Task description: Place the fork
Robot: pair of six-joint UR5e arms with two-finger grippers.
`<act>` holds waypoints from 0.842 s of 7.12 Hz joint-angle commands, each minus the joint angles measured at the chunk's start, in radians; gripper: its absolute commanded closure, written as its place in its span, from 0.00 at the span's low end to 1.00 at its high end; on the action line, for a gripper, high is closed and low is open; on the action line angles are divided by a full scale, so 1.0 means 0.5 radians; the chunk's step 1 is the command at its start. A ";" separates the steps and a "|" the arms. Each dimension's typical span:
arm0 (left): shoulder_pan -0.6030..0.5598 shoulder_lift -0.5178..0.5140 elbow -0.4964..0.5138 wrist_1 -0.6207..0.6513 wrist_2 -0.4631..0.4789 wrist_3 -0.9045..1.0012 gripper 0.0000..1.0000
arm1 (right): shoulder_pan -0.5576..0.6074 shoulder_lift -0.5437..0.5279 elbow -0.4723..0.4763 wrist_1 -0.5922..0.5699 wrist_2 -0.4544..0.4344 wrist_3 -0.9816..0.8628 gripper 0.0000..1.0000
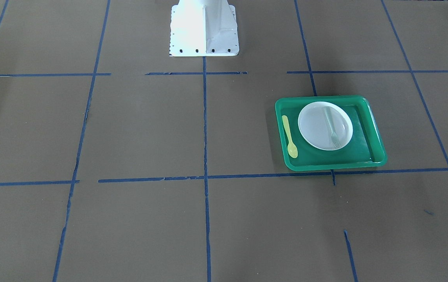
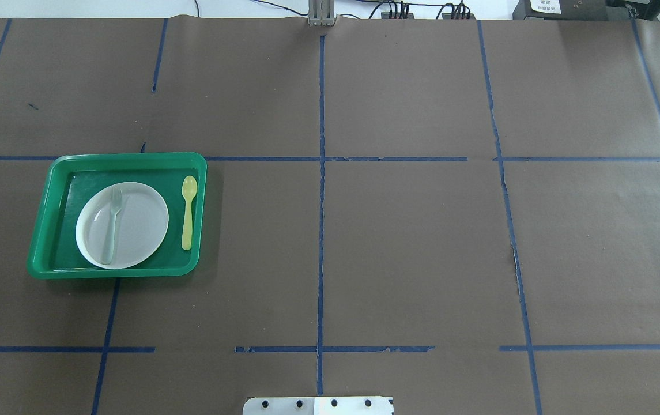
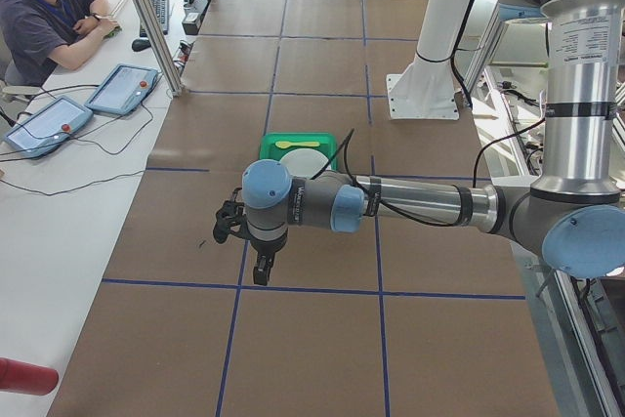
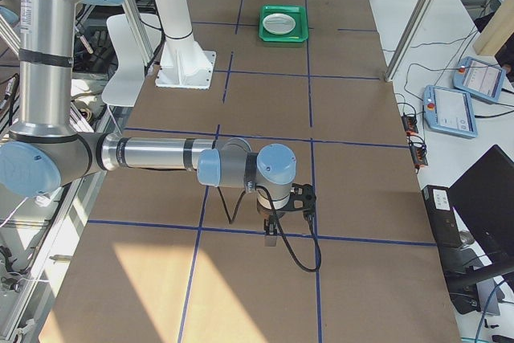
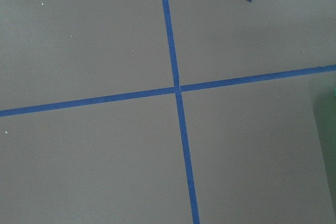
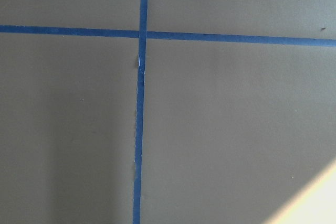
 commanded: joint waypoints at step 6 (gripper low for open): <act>0.170 -0.020 0.027 -0.296 0.012 -0.201 0.00 | 0.000 0.000 0.000 0.000 0.000 0.000 0.00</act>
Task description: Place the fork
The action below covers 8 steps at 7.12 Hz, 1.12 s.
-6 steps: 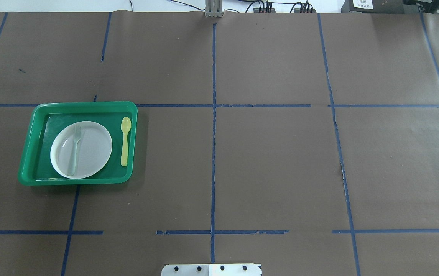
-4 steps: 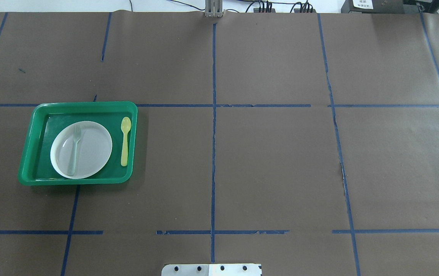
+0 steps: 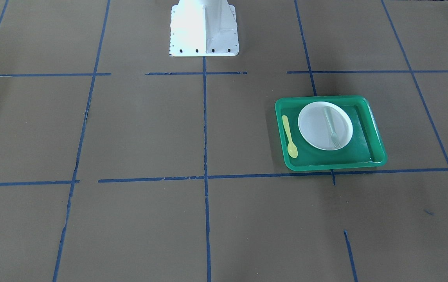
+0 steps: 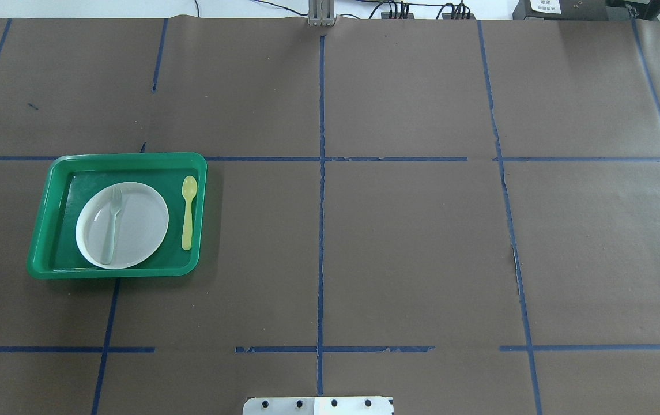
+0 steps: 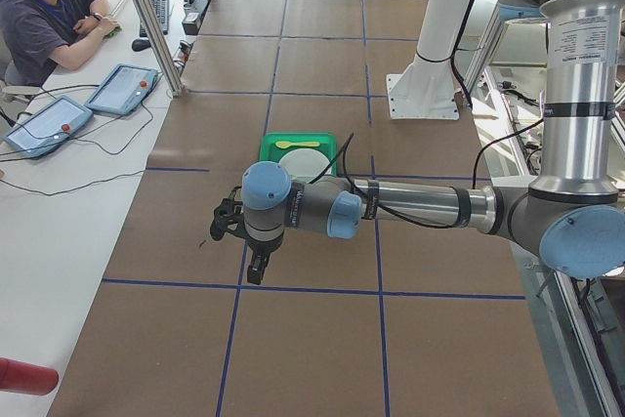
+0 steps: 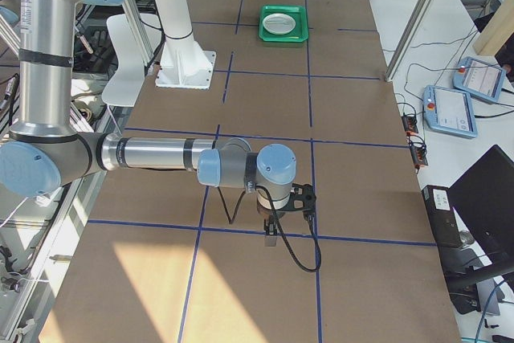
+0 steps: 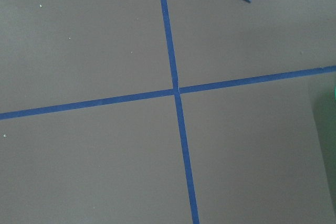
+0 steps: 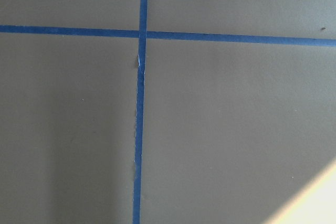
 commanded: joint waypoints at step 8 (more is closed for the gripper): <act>1.375 -0.193 -0.157 -0.794 0.712 -2.126 0.00 | 0.000 0.000 -0.002 0.000 0.000 0.000 0.00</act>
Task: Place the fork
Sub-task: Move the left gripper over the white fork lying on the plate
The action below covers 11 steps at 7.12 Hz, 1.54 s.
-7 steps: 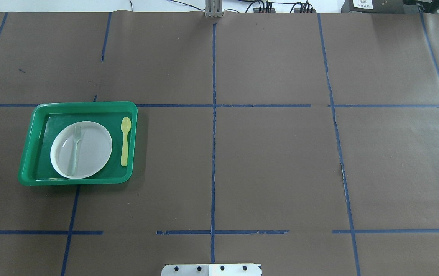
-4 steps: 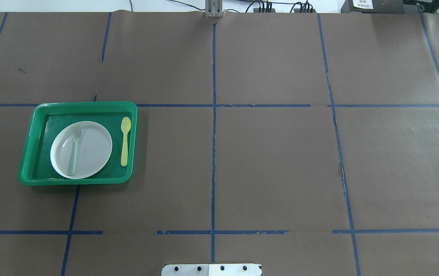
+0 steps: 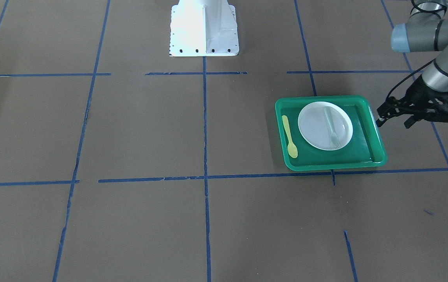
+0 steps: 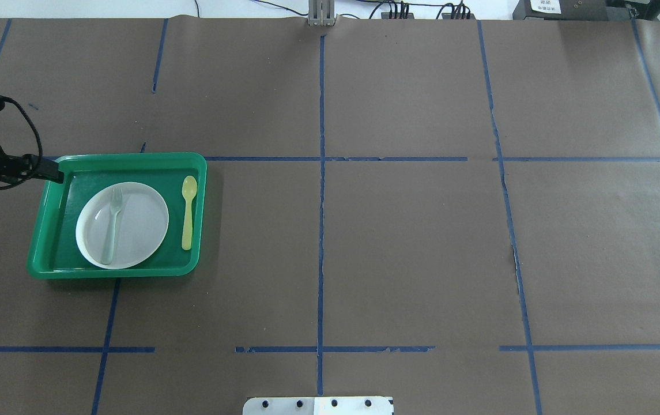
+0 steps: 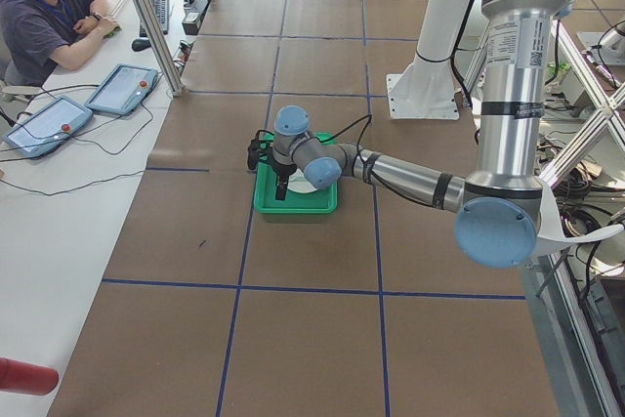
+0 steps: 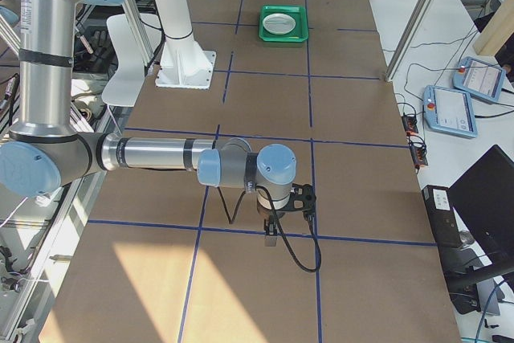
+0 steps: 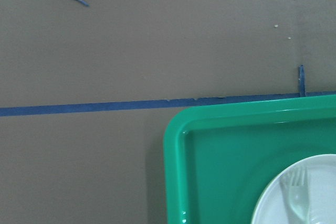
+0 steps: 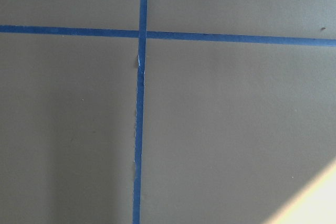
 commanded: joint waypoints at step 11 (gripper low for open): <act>0.536 -0.066 0.033 -0.009 0.357 -0.424 0.40 | 0.000 0.000 0.002 0.000 0.000 0.000 0.00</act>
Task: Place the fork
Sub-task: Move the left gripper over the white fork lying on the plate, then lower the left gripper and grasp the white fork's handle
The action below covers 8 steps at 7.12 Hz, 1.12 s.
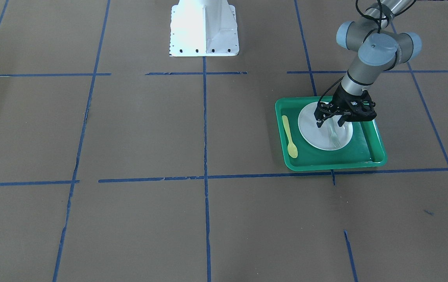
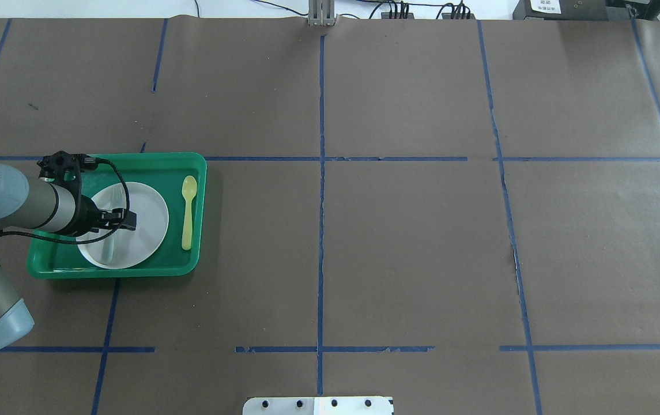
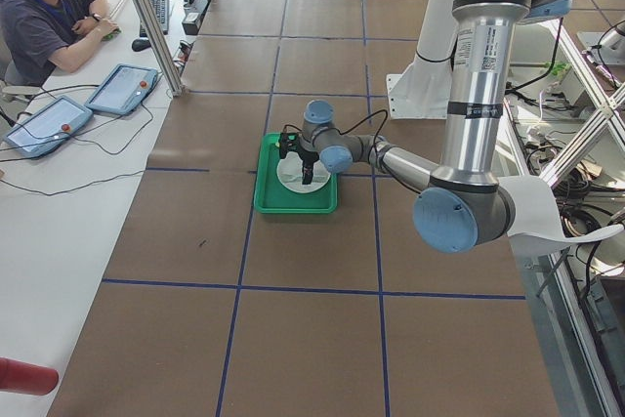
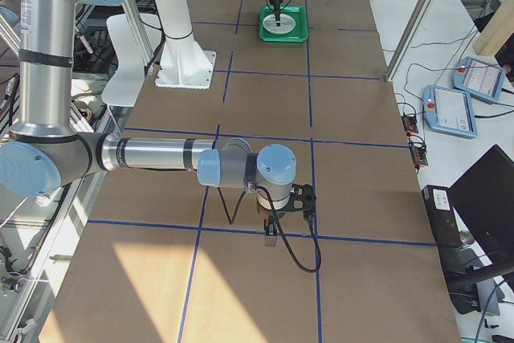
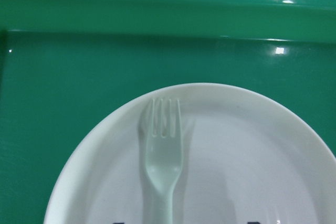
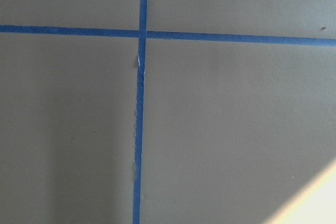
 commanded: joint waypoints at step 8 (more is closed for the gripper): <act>-0.048 0.030 -0.024 0.006 -0.098 0.026 1.00 | 0.000 0.000 -0.001 0.000 0.000 0.000 0.00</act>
